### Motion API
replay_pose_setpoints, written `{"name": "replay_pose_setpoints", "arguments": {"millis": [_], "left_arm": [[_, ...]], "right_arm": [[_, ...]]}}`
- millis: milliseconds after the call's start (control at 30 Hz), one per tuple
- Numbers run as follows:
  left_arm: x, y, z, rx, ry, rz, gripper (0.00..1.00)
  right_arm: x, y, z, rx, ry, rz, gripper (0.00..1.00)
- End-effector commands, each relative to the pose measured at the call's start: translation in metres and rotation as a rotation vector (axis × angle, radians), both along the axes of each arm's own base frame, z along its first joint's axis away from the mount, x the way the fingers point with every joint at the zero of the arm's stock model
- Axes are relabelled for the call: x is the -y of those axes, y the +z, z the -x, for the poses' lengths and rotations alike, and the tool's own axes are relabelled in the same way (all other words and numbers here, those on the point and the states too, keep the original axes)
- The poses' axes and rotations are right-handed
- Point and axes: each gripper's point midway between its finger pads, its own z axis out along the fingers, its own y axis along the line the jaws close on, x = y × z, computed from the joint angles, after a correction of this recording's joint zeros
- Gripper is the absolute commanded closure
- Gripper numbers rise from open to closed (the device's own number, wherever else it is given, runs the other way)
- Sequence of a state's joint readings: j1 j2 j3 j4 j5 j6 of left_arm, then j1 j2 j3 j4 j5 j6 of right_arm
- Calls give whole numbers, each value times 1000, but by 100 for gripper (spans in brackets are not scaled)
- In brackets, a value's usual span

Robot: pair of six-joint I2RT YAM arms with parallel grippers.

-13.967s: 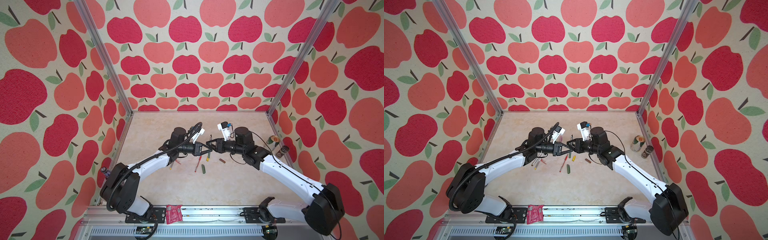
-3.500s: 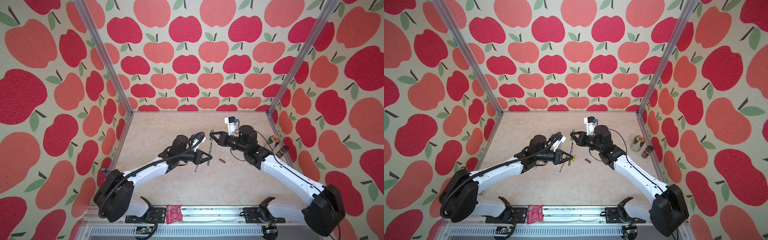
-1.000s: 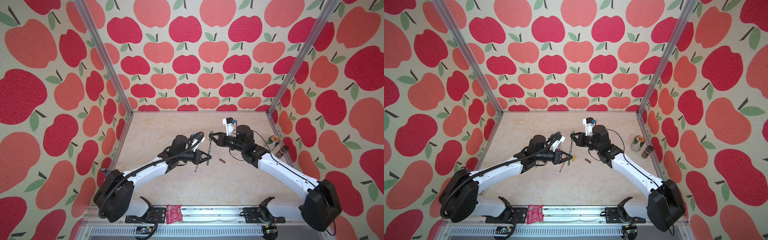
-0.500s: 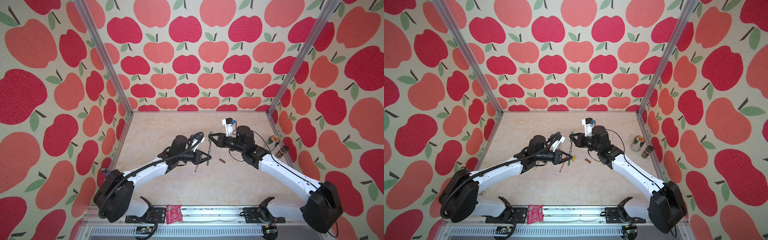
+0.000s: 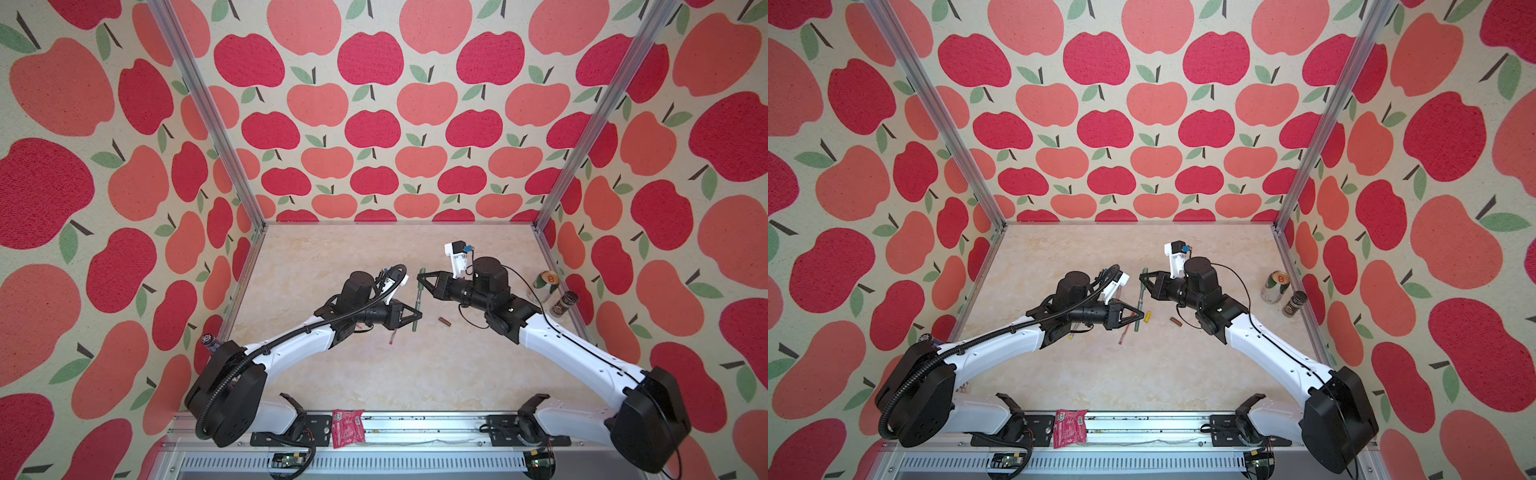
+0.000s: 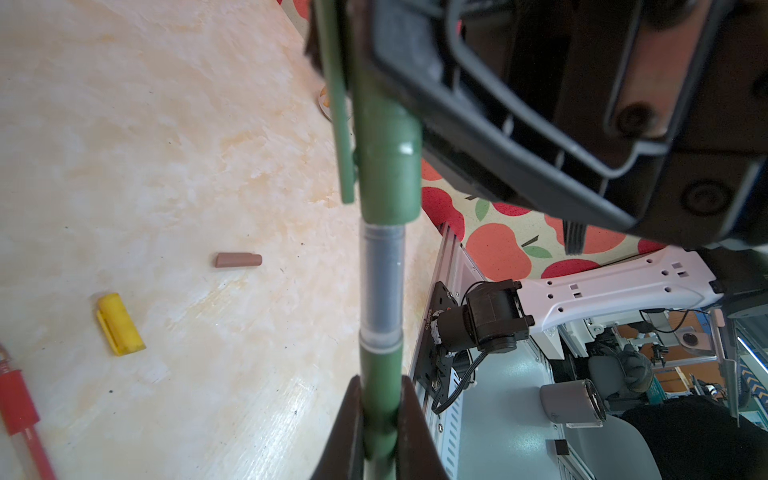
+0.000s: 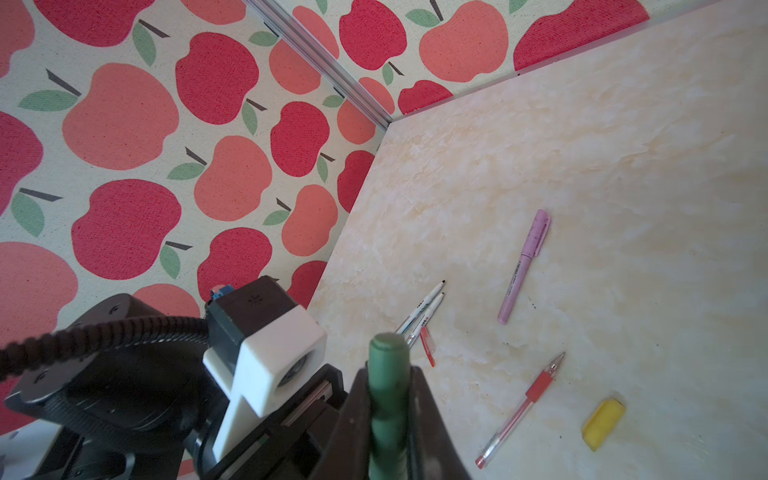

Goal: Insert the pens into the pen caps
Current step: 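Push the green cap down over the pen barrel with the right gripper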

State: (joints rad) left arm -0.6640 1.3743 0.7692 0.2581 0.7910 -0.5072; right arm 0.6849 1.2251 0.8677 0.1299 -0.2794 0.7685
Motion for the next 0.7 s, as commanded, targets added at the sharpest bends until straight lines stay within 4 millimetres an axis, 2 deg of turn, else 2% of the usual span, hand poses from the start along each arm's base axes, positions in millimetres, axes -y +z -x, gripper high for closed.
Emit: {"name": "replay_pose_setpoints", "arguments": {"millis": [0, 667], "left_arm": [[-3, 11, -7, 43, 31, 21, 94], [-7, 18, -16, 69, 59, 24, 94]], "right_arm": [[-2, -8, 13, -33, 21, 0, 100], [-1, -17, 29, -57, 43, 11, 100]]}}
